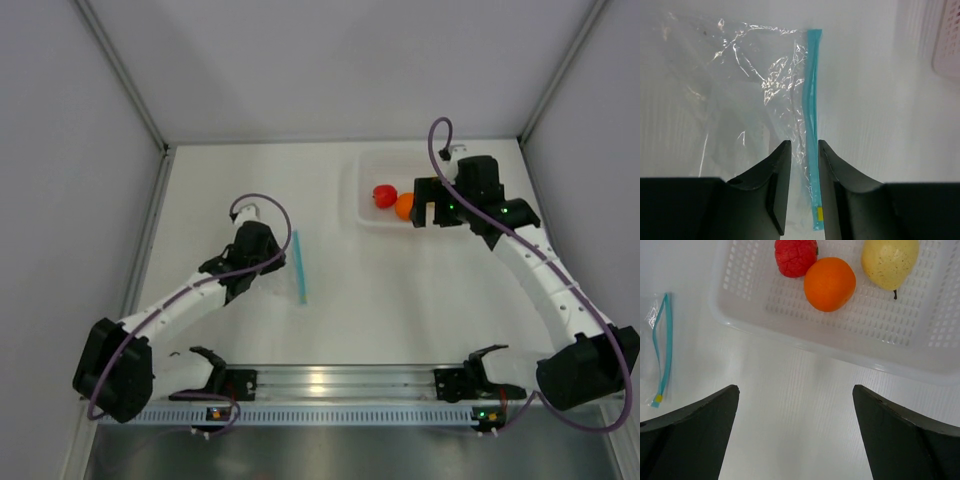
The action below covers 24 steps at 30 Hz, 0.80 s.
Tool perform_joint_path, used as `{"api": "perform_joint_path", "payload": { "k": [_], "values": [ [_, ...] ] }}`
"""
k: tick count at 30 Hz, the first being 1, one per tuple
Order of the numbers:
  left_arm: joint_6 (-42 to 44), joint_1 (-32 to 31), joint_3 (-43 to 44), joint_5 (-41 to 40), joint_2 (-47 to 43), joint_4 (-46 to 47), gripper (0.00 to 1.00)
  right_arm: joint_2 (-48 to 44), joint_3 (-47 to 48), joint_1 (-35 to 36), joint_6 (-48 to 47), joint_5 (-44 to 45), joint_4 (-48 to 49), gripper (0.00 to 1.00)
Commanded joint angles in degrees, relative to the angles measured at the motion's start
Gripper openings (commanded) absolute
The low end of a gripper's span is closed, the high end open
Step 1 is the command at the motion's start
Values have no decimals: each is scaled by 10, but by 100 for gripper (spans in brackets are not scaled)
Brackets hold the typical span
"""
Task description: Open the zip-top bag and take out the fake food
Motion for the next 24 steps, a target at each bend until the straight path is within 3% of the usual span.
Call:
{"api": "perform_joint_path", "payload": {
  "k": [1, 9, 15, 19, 24],
  "values": [
    [-13, 3, -29, -23, -69, 21, 33, -16, -3, 5, -3, -1, 28, 98],
    [-49, 11, -135, -29, -137, 76, 12, -18, -9, 10, -6, 0, 28, 98],
    [-80, 13, -170, -53, -171, 59, 5, -22, -8, 14, -8, 4, 26, 98],
    [-65, 13, -155, -37, -195, 48, 6, -34, -9, 14, -1, 3, 29, 98],
    [-14, 13, -95, 14, -212, 33, 21, -96, -38, 14, 13, -14, 65, 99]
  ]
}}
